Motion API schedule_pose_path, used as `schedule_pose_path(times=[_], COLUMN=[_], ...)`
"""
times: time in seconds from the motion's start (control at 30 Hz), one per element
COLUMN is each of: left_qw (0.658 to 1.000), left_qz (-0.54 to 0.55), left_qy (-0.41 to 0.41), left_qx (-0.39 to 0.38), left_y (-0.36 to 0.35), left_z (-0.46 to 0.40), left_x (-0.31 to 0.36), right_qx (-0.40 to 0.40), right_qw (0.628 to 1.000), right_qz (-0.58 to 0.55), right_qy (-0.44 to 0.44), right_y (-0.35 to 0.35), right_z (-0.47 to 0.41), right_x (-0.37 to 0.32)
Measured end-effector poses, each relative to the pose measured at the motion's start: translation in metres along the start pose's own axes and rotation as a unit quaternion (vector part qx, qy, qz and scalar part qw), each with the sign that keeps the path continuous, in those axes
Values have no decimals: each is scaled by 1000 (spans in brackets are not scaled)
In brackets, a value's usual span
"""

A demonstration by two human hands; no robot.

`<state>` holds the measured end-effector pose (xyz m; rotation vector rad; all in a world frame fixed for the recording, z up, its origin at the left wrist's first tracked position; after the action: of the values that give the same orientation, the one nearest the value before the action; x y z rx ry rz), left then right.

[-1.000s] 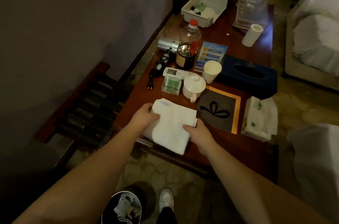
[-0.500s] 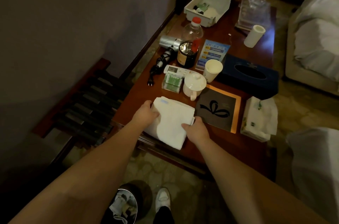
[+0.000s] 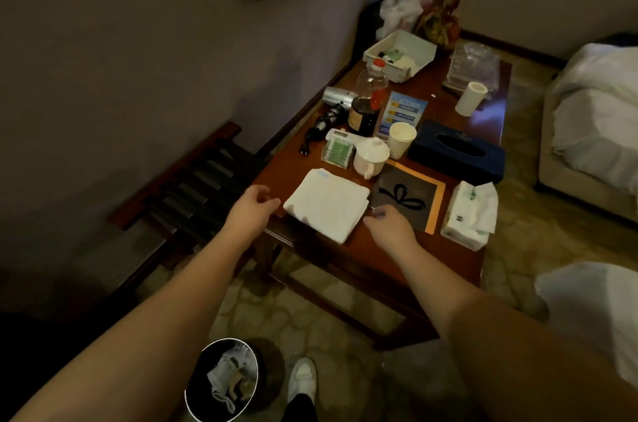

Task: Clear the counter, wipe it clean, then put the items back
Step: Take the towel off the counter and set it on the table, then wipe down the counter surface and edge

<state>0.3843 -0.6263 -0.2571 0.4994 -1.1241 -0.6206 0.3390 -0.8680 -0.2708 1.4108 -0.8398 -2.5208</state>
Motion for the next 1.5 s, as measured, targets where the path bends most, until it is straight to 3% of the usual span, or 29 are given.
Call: schedule_pose_path(times=[0.3,0.53,0.67,1.1,1.5], left_qw=[997,994,990,973,962], left_qz=[61,44,49,86,123], left_qy=[19,85,127,208,218], left_qx=[47,58,31,-57,-108], left_y=[19,24,21,29,8], left_z=[136,183,186,53,-102], left_x=[-74,-150,-190,-299,-356], right_qx=[-103,-191,-235,-263,-259], right_qw=[986,967,960,951,955], right_qz=[-14,58,78,165,146], right_qy=[129,158,133,4,-21], right_y=[-36,-118,-152,-277,-409], right_z=[116,168,174,96,-24], right_x=[-1,36,52,56,55])
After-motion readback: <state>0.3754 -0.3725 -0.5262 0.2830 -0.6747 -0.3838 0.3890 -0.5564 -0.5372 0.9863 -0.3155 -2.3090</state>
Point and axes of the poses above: each hand's wrist, its own z-axis away from the middle knuckle, its own y-axis out of the back of the hand, x = y × z, the point moved 1 cm from there along -z, towards the middle knuckle, and after that the axes turned 12 degrees about -z, right-handed, at the moved point
